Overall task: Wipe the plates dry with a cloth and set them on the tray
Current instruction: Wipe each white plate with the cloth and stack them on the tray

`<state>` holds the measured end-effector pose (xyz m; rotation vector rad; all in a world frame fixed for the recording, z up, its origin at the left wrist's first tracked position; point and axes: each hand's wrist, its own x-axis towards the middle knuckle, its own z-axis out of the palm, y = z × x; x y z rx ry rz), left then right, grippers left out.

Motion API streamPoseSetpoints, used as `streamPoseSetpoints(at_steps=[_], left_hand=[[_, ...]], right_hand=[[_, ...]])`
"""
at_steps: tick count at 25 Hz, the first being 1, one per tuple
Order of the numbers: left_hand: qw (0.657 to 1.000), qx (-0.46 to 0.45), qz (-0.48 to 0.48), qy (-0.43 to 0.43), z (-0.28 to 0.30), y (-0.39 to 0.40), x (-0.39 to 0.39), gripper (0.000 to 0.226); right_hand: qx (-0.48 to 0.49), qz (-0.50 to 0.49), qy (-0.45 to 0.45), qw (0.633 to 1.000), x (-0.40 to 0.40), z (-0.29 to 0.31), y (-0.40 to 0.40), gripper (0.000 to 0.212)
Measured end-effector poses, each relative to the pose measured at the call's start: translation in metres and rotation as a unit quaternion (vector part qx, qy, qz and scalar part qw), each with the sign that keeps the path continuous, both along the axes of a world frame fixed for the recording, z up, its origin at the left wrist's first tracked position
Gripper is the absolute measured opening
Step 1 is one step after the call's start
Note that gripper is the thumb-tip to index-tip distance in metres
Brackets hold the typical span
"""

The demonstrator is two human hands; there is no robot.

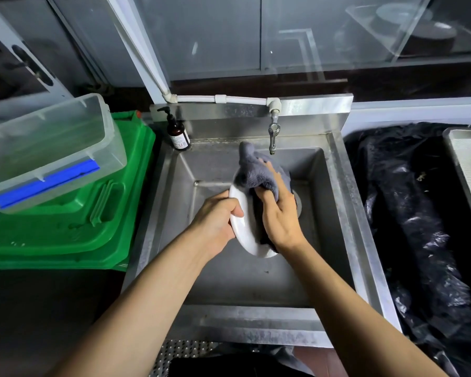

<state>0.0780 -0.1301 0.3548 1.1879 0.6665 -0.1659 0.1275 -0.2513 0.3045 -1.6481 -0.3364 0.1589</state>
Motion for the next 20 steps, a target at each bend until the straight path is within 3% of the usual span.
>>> streamPoseSetpoints(at_steps=[4, 7, 9, 16, 20], left_hand=[[0.999, -0.034, 0.013, 0.005, 0.004, 0.003, 0.006, 0.041], [0.993, -0.12, 0.018, -0.011, 0.008, 0.0, 0.011, 0.024], [0.983, -0.179, 0.043, -0.007, 0.008, -0.003, 0.015, 0.025], [0.983, -0.11, 0.145, 0.034, -0.004, 0.003, 0.018, 0.027], [0.98, -0.108, 0.163, 0.029, -0.004, 0.013, 0.023, 0.039]], right_hand=[[0.057, 0.025, 0.016, 0.998, -0.019, -0.004, 0.004, 0.052], [0.075, 0.023, 0.006, 0.997, -0.027, -0.004, -0.002, 0.049], [0.076, 0.016, -0.014, 0.997, -0.033, -0.007, -0.004, 0.047], [-0.009, -0.017, -0.201, 0.979, -0.055, -0.041, -0.02, 0.051], [-0.003, -0.034, -0.183, 0.983, -0.058, -0.059, -0.025, 0.055]])
